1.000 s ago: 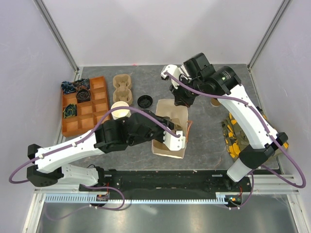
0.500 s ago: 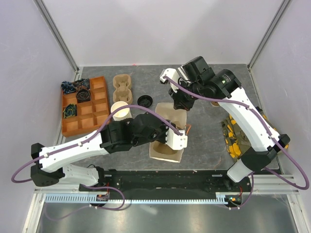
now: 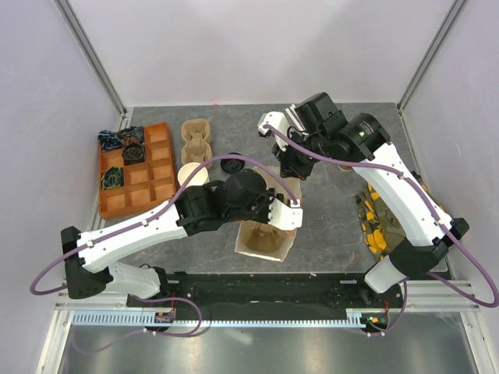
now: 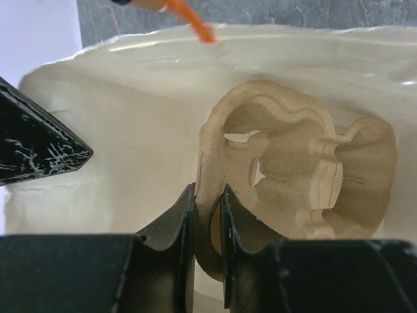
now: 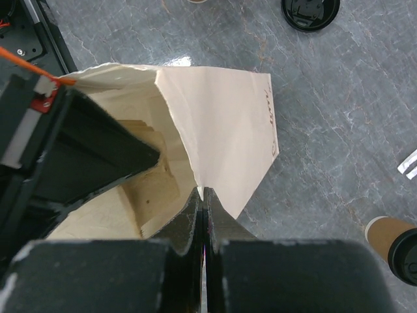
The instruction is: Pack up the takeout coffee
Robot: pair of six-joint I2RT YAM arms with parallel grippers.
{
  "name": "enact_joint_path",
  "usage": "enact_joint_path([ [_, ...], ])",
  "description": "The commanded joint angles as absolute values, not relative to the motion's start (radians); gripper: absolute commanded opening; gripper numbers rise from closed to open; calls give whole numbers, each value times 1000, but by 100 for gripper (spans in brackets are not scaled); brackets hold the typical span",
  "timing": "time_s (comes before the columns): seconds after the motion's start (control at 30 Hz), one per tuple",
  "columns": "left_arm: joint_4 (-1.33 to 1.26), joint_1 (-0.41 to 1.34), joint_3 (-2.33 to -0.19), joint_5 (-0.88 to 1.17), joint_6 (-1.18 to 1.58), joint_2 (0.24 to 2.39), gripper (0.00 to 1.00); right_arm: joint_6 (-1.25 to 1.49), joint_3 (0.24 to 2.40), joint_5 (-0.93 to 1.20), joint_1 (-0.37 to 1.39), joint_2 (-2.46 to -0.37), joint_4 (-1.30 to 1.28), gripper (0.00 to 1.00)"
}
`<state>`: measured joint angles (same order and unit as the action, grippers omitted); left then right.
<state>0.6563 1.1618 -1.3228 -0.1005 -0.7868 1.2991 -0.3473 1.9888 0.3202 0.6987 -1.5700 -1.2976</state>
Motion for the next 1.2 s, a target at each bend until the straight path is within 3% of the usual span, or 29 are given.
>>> enact_joint_path([
  [0.0, 652, 1123, -1335, -28, -744, 1319, 2, -348, 1988, 354, 707, -1552, -1292, 0],
  [1.17, 459, 1075, -1187, 11, -876, 1285, 2, -377, 2034, 448, 704, -1621, -1321, 0],
])
